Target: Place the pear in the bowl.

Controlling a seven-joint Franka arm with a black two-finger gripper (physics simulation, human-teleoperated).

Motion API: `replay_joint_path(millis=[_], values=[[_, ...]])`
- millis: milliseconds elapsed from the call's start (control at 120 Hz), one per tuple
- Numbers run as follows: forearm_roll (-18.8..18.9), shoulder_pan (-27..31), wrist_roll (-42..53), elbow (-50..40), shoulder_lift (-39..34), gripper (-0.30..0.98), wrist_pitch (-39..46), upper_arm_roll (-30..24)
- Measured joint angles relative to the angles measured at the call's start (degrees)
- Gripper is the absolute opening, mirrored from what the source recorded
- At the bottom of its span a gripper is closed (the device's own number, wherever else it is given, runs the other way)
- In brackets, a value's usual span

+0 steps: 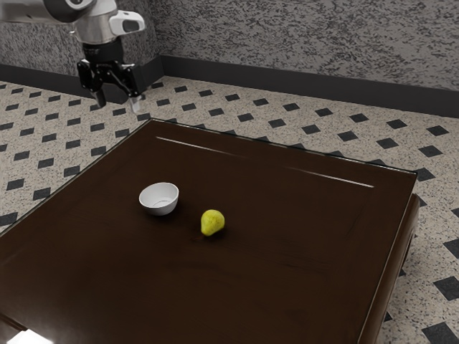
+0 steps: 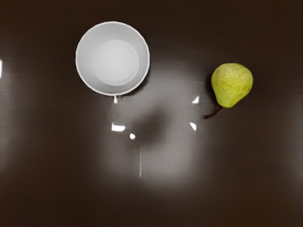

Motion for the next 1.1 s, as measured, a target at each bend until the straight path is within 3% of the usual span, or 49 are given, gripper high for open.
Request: replay_joint_path(millis=[242, 342, 500, 633, 842, 1100], values=[[-0.33, -0.38, 0.15, -2.04, 0.39, 0.67, 0.14, 0.12], [-0.98, 0.03, 0.15, -5.09, 4.86, 0.67, 2.2, 0.16], [-2.03, -4.72, -0.59, -22.93, 3.24, 0.67, 15.85, 0.2], [-2.34, -7.55, -1.3, -29.44, 4.59, 0.67, 27.34, 0.21], [-1.67, -10.19, -2.08, -24.29, 11.89, 0.67, 40.36, 0.09], [-3.58, -10.66, -2.82, -18.99, 20.91, 0.67, 43.39, -0.39]])
